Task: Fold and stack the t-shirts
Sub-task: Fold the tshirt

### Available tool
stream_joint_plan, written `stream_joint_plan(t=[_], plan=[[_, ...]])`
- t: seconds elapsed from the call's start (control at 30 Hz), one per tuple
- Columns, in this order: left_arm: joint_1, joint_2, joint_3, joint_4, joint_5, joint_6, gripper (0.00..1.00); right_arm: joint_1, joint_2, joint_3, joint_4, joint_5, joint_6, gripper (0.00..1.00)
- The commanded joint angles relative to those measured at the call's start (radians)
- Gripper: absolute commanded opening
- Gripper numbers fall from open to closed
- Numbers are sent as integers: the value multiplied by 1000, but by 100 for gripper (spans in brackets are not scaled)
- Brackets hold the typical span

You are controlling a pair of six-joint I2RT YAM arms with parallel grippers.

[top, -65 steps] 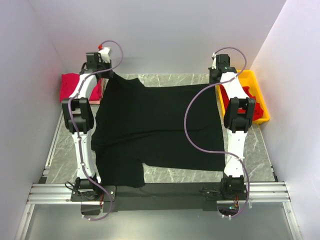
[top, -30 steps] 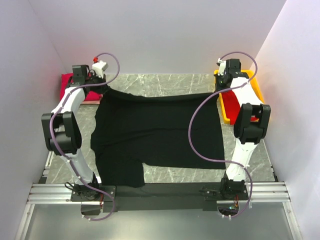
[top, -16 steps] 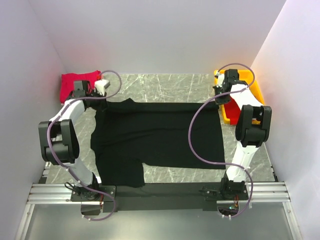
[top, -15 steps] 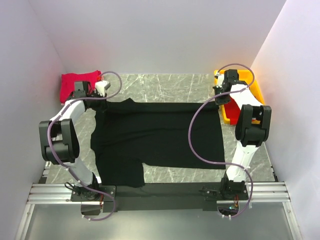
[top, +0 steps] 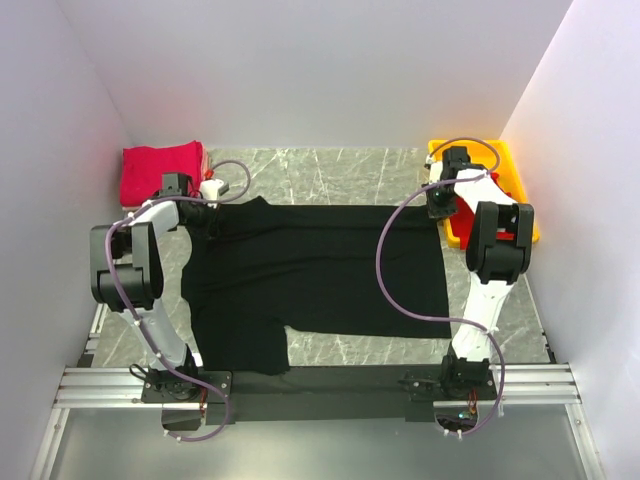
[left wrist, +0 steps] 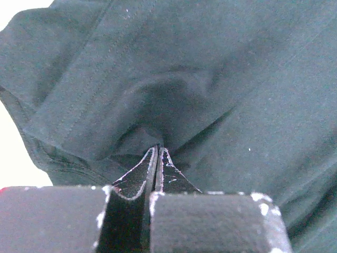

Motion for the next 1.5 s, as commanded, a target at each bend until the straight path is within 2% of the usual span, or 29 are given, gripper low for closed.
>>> stream_joint_plan(t=[0.0,0.13,0.3,0.47,0.63,0.87,0.9,0.97,1.0,1.03,1.1,1.13,1.17,1.27,1.47], plan=[[-4,20,14,-25,-31,21,0,9,25,62,-41,32,-23,0],[-4,18,28,-32,-28,23,0,12,16,76,-25,51,-27,0],[7,-11,140,-95,12,12,0,9,-12,159,-71,16,-30,0],[28,-58,188,-150,58,17,0,9,-88,131,-74,-17,-52,0],[28,-89,124,-160,48,58,0,9,-99,41,-59,9,-81,0],[27,-12,63,-133,-11,86,1,20,-33,22,-73,18,-110,0],[25,17,73,-146,-14,87,1,23,-23,49,-90,21,-116,4],[25,37,122,-208,1,98,16,25,0,83,-146,3,-138,15],[28,35,136,-225,12,107,22,26,2,115,-160,-4,-144,33],[28,23,149,-241,25,116,30,25,-7,131,-173,-22,-155,43],[28,-32,156,-258,70,145,37,25,-25,177,-212,-51,-167,60],[28,-49,165,-253,84,146,45,25,-44,192,-223,-77,-165,61],[28,-63,172,-253,94,130,47,26,-52,205,-229,-108,-158,61],[10,-55,221,-239,103,74,48,55,-55,248,-213,-108,-127,58],[-62,49,292,-172,42,-31,43,131,66,329,-179,-2,-87,27]])
